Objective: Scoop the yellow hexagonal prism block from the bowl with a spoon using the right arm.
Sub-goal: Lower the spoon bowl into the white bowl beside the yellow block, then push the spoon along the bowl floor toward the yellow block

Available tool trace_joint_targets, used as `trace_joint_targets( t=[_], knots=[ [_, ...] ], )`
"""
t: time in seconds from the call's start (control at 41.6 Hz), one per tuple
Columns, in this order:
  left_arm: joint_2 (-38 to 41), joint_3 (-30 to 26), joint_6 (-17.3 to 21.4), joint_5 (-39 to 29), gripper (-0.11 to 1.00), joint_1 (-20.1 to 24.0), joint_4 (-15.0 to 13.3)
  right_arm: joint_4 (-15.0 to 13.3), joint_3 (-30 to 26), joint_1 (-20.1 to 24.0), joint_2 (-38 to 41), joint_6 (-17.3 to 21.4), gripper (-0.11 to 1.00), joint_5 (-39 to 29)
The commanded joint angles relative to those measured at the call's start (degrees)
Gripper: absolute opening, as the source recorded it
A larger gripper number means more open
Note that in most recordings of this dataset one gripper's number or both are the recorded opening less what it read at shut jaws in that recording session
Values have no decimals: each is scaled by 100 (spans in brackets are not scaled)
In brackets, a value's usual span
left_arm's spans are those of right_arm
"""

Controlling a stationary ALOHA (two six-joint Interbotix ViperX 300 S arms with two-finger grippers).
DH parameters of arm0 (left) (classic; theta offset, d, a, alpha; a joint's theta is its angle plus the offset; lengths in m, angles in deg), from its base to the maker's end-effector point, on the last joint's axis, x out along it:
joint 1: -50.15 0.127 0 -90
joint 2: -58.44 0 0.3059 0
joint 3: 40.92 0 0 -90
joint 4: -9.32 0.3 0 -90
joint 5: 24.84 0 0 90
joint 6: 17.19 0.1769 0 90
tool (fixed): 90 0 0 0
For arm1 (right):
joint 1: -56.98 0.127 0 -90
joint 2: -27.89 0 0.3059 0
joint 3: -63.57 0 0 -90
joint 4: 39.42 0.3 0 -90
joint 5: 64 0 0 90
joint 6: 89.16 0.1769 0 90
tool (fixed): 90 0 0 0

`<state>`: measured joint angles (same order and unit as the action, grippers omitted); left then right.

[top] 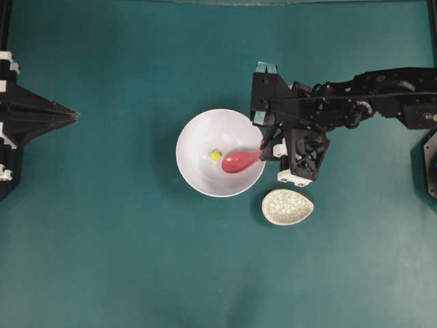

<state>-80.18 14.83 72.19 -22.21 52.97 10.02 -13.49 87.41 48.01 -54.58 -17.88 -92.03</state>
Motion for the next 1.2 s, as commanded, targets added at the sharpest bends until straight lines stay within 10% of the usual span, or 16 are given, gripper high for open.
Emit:
trace_joint_targets(
  t=[0.0,1.179],
  knots=[
    [26,-158,-9,18,0,9,18,-9,-132,-53,-79,9,23,35],
    [18,-167,-9,18,0,9,18,-308,-562,-220,457,0,23,721]
  ],
)
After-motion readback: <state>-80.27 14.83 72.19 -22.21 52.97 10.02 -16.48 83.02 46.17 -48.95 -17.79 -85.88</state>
